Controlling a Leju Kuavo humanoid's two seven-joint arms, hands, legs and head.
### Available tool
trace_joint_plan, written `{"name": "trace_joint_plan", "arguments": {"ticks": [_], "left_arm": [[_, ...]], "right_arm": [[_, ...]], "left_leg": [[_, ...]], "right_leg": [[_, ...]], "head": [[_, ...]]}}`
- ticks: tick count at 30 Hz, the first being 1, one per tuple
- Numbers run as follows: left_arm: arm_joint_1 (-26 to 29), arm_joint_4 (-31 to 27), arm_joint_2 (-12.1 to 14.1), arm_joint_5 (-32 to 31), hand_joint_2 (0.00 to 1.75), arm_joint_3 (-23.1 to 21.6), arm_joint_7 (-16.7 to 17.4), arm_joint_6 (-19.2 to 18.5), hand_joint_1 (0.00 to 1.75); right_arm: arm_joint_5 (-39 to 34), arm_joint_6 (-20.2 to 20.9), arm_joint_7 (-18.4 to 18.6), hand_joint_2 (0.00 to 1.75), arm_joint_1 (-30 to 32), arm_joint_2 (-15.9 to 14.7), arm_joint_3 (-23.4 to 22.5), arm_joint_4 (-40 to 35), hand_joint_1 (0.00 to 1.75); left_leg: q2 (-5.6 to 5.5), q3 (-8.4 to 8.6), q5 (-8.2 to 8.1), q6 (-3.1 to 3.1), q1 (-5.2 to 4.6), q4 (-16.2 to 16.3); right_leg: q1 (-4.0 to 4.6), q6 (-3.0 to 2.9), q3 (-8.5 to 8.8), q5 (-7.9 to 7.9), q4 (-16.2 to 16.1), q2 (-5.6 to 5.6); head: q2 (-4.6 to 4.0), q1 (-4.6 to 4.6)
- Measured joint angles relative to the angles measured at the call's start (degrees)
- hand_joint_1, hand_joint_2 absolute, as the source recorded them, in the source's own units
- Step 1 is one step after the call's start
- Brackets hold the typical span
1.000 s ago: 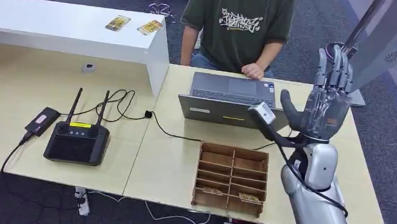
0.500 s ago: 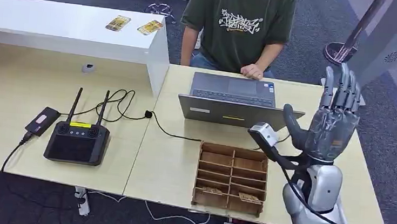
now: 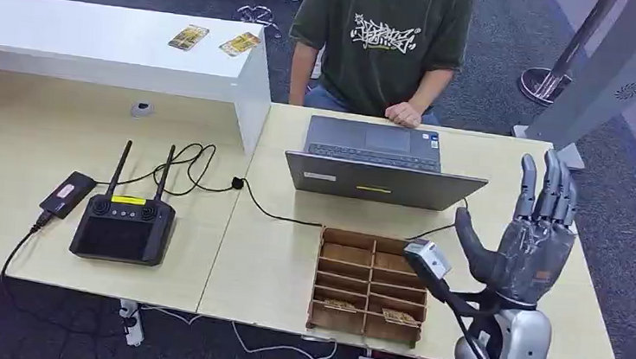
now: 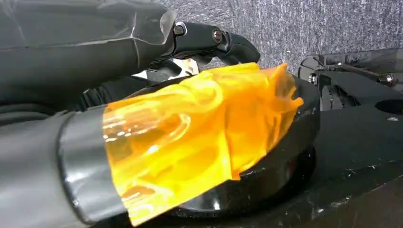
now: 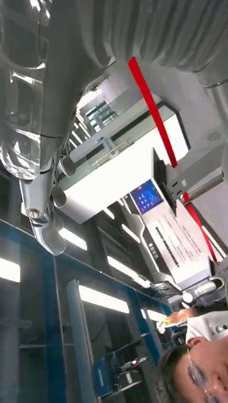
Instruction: Pass the card to the sensor for recognition and then transmit it.
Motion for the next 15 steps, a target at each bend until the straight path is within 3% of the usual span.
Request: {"name": "trace_joint_plan", "arguments": {"ticks": [15], "left_arm": [[0.22, 0.0, -0.24, 0.0, 0.0, 2.06, -0.37, 0.24, 0.0]], "right_arm": [[1.01, -0.07, -2.49, 1.75, 7.97, 0.0, -2.25, -5.91, 0.0]], "left_leg": [[0.01, 0.0, -0.01, -0.01, 0.0, -0.01]], "right_leg": [[0.0, 0.0, 0.01, -0.01, 0.0, 0.01]], "head": [[0.0, 0.0]]}}
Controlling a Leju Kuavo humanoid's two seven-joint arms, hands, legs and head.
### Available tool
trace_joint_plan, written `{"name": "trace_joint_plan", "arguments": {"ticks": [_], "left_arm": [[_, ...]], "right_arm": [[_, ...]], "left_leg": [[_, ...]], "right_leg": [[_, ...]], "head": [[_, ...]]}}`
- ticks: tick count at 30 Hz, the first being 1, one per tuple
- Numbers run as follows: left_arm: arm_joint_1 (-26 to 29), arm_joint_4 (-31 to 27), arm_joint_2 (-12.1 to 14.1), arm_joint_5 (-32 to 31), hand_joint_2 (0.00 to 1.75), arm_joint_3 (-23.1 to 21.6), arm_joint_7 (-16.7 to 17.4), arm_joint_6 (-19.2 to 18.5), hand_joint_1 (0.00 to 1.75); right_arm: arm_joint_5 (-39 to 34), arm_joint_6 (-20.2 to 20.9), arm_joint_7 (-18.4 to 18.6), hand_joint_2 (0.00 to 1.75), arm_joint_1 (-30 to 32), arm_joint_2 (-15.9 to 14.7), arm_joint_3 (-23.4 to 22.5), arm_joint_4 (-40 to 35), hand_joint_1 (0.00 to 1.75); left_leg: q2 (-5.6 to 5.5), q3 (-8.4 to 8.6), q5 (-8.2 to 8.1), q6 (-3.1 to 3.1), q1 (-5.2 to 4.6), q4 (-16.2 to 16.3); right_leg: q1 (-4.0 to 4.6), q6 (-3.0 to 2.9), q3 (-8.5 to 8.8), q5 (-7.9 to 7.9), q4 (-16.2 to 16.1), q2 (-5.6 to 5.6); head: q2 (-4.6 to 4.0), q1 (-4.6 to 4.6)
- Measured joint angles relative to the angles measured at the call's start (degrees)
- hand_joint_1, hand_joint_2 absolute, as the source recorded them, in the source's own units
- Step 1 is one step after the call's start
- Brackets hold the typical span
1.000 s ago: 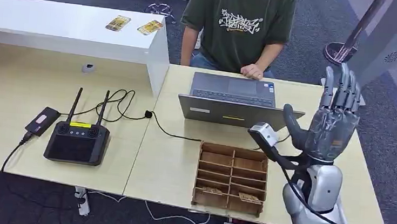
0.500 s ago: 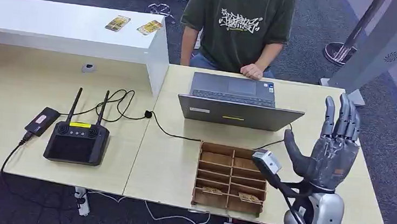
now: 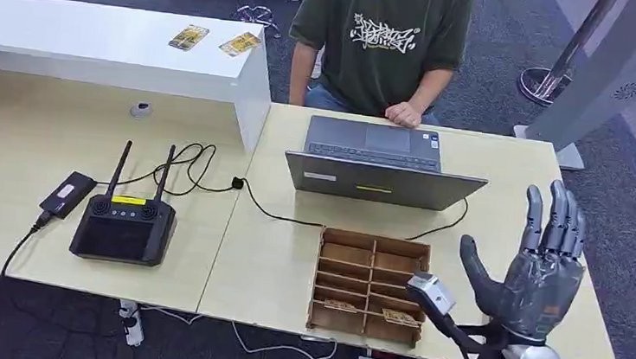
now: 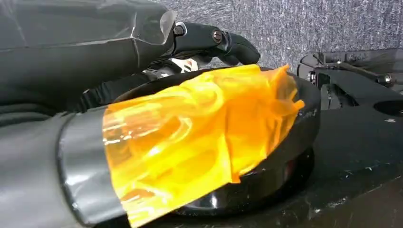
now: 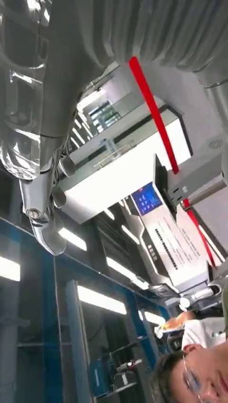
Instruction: Pass the card to the sensor for recognition and then transmit it.
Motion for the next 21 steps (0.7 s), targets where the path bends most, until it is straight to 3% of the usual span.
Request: {"name": "trace_joint_plan", "arguments": {"ticks": [11, 21], "left_arm": [[0.08, 0.0, -0.07, 0.0, 0.0, 0.96, -0.07, 0.09, 0.0], [0.11, 0.0, -0.07, 0.0, 0.0, 1.47, 0.11, 0.18, 0.0]], "right_arm": [[-0.24, -0.02, -3.3, 1.75, 5.67, 1.4, -1.92, -4.55, 0.0], [-1.86, -0.04, -8.77, 1.75, 11.02, 6.12, -4.68, -8.94, 0.0]], "left_leg": [[0.0, 0.0, -0.01, 0.0, 0.0, -0.01], [0.01, 0.0, -0.03, 0.01, 0.0, -0.02]], "right_leg": [[0.0, 0.0, -0.01, -0.01, 0.0, -0.02], [0.0, -0.04, 0.0, -0.07, 0.0, -0.03]], "head": [[0.0, 0.0], [0.0, 0.0]]}}
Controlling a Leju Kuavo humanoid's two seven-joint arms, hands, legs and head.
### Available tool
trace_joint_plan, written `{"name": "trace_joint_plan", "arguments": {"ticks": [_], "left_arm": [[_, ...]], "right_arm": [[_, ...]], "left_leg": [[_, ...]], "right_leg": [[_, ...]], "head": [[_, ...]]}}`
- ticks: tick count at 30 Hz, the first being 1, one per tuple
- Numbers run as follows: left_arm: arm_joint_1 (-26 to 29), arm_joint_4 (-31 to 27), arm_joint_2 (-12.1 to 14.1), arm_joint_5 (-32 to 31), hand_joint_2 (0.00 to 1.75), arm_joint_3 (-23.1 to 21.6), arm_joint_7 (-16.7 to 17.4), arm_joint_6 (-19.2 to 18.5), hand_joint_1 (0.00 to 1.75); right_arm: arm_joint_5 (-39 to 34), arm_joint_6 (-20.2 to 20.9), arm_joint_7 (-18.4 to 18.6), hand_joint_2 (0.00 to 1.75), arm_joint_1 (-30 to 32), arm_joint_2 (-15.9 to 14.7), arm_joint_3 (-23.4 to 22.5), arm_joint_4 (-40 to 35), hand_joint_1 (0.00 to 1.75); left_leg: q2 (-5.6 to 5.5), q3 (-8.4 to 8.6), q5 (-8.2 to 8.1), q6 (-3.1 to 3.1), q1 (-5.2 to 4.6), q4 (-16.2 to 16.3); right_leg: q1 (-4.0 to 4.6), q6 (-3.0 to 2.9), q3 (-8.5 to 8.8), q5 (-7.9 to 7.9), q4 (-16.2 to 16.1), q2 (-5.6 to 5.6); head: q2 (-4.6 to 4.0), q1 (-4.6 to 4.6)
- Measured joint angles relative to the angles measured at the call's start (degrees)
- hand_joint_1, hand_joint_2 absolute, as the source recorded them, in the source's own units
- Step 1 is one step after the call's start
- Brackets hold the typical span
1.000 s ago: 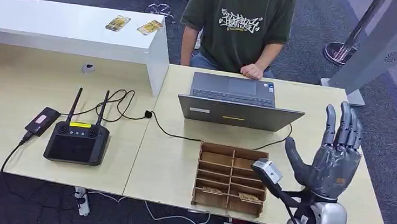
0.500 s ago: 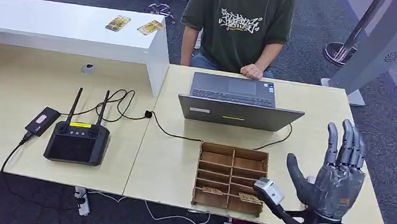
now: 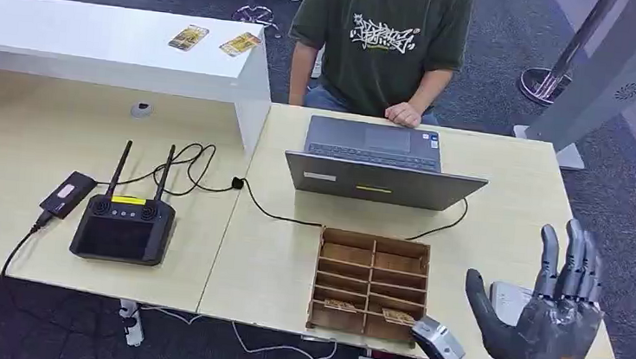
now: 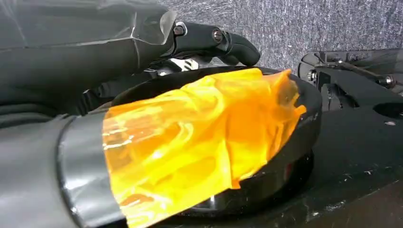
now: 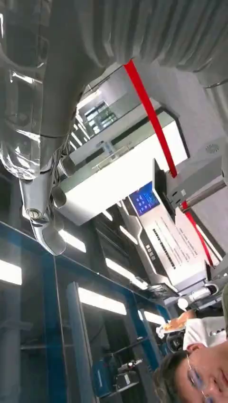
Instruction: Pass the card to the sensor for recognition and then transmit it.
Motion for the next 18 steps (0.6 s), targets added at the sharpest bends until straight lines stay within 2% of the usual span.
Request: {"name": "trace_joint_plan", "arguments": {"ticks": [4, 14, 18], "left_arm": [[0.0, 0.0, 0.0, 0.0, 0.0, 0.0, 0.04, 0.02, 0.0], [0.02, 0.02, 0.0, 0.0, 0.0, 0.22, 0.09, 0.0, 0.0], [0.01, 0.02, 0.0, 0.0, 0.0, 0.5, 0.37, -0.07, 0.0]], "right_arm": [[-0.55, 0.0, -2.14, 1.75, 1.56, 2.14, -1.79, -1.18, 0.0], [-0.65, -0.02, -5.63, 1.75, 4.93, 5.09, -3.98, -2.21, 0.0], [-0.85, -0.02, -4.72, 1.75, 6.03, 5.42, -3.95, -2.03, 0.0]], "left_leg": [[0.01, 0.0, 0.0, 0.0, 0.0, -0.01], [0.01, 0.01, -0.04, 0.01, 0.0, -0.01], [0.01, 0.0, -0.06, 0.03, 0.0, -0.01]], "right_leg": [[0.0, 0.0, 0.0, 0.0, 0.0, 0.01], [0.0, 0.0, 0.01, -0.01, 0.0, 0.01], [0.0, 0.0, 0.01, -0.02, 0.0, 0.0]], "head": [[0.0, 0.0], [0.0, 0.0], [0.0, 0.0]]}}
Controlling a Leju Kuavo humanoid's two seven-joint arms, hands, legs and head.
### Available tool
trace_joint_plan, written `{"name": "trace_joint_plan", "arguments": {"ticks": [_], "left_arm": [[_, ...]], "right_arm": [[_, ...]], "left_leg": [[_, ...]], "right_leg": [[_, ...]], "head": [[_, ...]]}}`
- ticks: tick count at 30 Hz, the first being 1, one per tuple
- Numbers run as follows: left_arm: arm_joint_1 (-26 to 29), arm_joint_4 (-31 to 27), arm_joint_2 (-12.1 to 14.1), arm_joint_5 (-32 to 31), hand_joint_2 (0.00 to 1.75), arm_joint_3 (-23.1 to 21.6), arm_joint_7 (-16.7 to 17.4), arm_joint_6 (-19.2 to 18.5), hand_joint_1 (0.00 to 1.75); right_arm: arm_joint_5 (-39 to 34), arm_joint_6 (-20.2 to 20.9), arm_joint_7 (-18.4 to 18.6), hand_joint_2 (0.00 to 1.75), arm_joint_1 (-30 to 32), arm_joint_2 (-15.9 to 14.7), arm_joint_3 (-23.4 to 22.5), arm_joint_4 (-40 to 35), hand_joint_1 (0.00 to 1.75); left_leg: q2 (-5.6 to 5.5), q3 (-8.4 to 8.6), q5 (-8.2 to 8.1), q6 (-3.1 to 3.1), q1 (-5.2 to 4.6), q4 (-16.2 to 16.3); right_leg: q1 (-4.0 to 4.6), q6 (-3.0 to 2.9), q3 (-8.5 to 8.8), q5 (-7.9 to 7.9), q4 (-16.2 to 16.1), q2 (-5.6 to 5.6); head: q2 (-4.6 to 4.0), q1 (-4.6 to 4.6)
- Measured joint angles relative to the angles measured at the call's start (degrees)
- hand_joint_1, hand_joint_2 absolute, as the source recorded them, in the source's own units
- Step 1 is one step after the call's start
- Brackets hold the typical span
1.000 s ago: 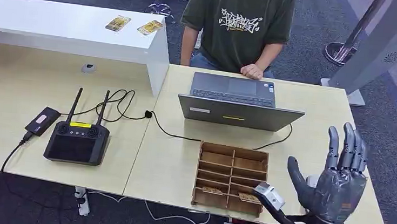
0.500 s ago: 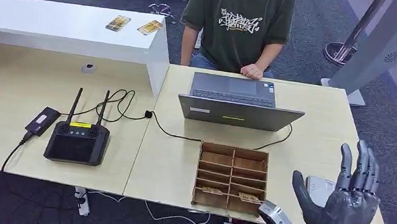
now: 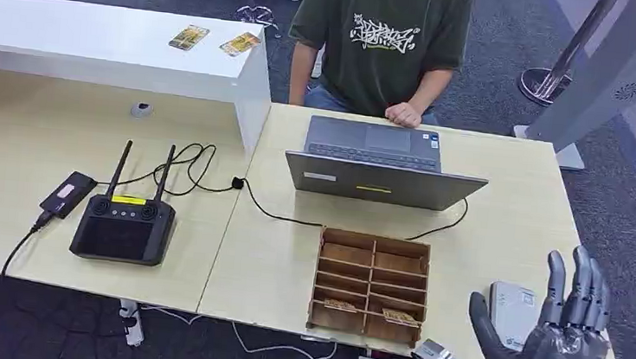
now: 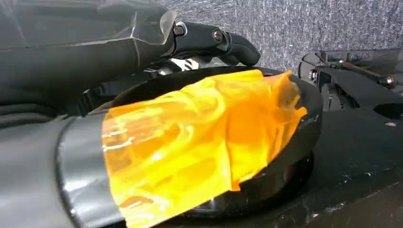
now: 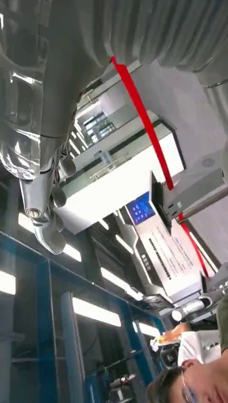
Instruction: Pass the card to the sensor for recognition and then transmit it.
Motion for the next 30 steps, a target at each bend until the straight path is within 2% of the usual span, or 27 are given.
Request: {"name": "trace_joint_plan", "arguments": {"ticks": [4, 9, 16, 20, 26, 30], "left_arm": [[-0.03, 0.0, 0.02, 0.0, 0.0, 0.02, 0.31, -0.04, 0.0], [-0.03, 0.02, 0.07, 0.0, 0.0, 0.11, 0.39, 0.02, 0.0], [-0.02, 0.02, 0.17, 0.0, 0.0, 0.39, 0.55, -0.07, 0.0], [0.01, 0.02, 0.2, 0.0, 0.0, 0.57, 0.52, -0.11, 0.0], [0.06, 0.02, 0.26, 0.0, 0.0, 0.94, 0.41, -0.2, 0.0], [0.09, 0.02, 0.31, 0.0, 0.0, 0.96, 0.35, -0.26, 0.0]], "right_arm": [[0.35, 0.0, 1.25, 1.75, 0.92, 0.0, 0.07, 0.85, 0.0], [1.55, 0.0, 5.28, 1.75, 1.86, -0.5, 0.63, 2.23, 0.0], [3.32, 0.0, 8.35, 1.75, 3.2, -3.15, 1.75, 2.56, 0.0], [4.13, 0.0, 10.88, 1.75, 3.89, -5.29, 2.45, 2.53, 0.0], [2.27, 0.0, 12.7, 1.75, 4.4, -8.59, 4.26, 2.51, 0.0], [0.41, 0.0, 16.31, 1.75, 4.09, -12.42, 7.92, 2.93, 0.0]], "left_leg": [[0.01, 0.0, 0.0, 0.0, 0.0, 0.0], [0.0, 0.0, 0.0, 0.0, 0.0, 0.0], [0.01, 0.0, -0.03, -0.02, -0.01, 0.0], [0.01, 0.0, -0.03, -0.02, -0.01, 0.0], [0.01, 0.0, -0.03, -0.01, -0.01, 0.0], [0.02, -0.01, -0.03, -0.01, -0.01, 0.0]], "right_leg": [[0.0, 0.0, 0.01, 0.0, 0.0, 0.0], [0.0, 0.0, 0.01, 0.0, 0.0, 0.0], [0.0, 0.0, 0.01, -0.01, -0.01, -0.01], [0.0, 0.0, 0.01, -0.01, -0.01, 0.0], [-0.01, 0.0, 0.01, -0.01, -0.01, 0.0], [0.0, 0.0, 0.02, -0.01, -0.01, 0.01]], "head": [[0.0, 0.0], [0.0, 0.0], [0.0, 0.0], [0.0, 0.0], [0.0, 0.0], [0.0, -0.02]]}}
